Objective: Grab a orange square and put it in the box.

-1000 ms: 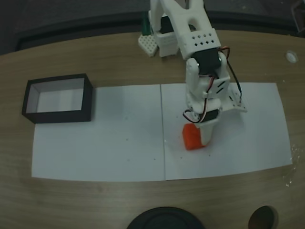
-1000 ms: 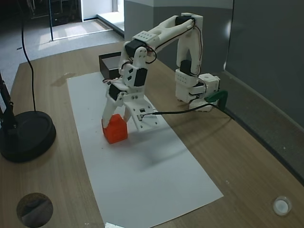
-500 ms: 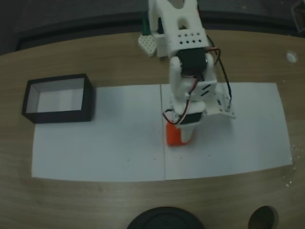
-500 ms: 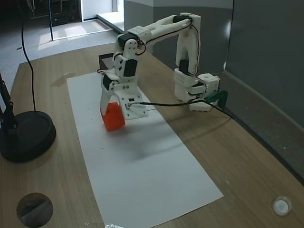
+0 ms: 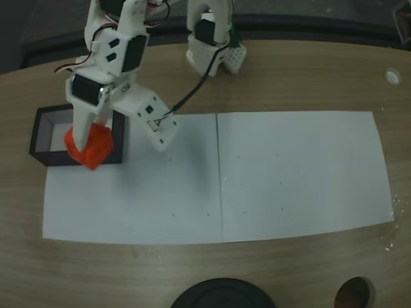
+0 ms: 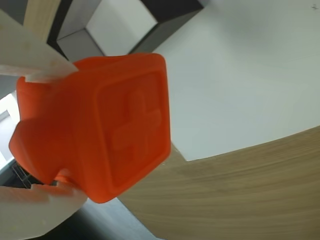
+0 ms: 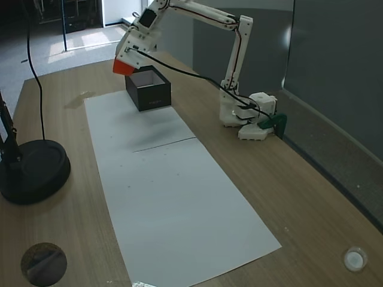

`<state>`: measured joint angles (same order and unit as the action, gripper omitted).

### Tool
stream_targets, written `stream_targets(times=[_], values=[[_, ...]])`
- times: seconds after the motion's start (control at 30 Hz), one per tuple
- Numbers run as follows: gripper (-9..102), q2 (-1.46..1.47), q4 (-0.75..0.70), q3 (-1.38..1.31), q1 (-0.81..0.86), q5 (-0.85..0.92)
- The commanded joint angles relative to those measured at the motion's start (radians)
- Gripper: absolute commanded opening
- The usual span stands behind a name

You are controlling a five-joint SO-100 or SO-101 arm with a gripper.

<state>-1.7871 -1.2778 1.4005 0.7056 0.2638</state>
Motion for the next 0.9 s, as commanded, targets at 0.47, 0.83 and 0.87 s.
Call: stream_targets(times=[0.47,0.83,0.87], values=[[6,-0.041,-0.051,-0.032,0.270,0.072],[6,0.110,-0.049,0.015,0.279,0.063],[6,0.126,-0.048,0.015,0.285,0.063]])
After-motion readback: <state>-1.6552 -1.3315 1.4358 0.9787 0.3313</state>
